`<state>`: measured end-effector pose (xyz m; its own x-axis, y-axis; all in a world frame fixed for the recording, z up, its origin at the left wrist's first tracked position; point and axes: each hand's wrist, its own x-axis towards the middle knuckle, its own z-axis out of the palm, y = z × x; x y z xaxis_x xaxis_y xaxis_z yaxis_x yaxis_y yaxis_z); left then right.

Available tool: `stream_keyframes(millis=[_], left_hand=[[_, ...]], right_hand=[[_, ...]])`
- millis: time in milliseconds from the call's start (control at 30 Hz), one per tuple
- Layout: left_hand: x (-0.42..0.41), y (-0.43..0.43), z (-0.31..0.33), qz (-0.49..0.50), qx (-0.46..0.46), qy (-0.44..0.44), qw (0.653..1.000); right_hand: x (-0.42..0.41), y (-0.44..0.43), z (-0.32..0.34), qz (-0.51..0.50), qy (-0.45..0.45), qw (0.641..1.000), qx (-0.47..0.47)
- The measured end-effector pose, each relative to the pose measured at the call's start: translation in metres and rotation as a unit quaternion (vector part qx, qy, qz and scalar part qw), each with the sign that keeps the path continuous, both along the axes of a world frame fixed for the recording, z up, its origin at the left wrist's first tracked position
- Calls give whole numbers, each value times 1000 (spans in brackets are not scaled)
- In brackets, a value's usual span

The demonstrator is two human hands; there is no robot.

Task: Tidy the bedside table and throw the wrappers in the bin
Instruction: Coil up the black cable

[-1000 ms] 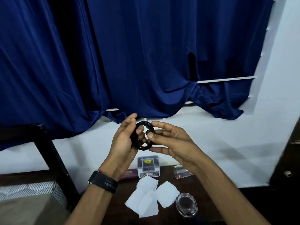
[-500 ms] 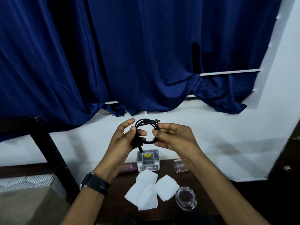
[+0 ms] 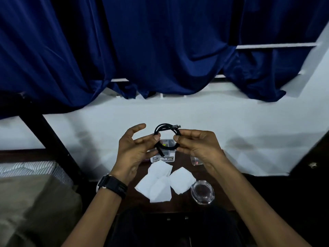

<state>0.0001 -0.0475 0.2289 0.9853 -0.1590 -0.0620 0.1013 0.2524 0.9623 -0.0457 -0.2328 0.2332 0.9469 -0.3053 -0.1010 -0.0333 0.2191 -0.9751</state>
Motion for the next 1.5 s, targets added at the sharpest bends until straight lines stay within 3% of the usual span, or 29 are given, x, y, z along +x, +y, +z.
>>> stream_keyframes(millis=[267, 467, 800, 1067, 1267, 1500], left_hand=[[29, -27, -91, -36, 40, 79, 995], [53, -37, -168, 31, 49, 157, 986], [70, -41, -241, 92, 132, 148, 976], [72, -55, -248, 66, 139, 150, 977], [72, -60, -247, 61, 125, 161, 977], [73, -62, -248, 62, 120, 165, 977]], right_hand=[[29, -44, -68, -23, 92, 995, -22], [78, -95, -119, -68, 125, 989, -42], [196, -132, -204, -87, 243, 952, -166], [235, -114, -230, 16, 297, 895, -332], [238, -108, -232, 49, 266, 789, -552], [239, -102, -228, 96, 293, 704, -640]])
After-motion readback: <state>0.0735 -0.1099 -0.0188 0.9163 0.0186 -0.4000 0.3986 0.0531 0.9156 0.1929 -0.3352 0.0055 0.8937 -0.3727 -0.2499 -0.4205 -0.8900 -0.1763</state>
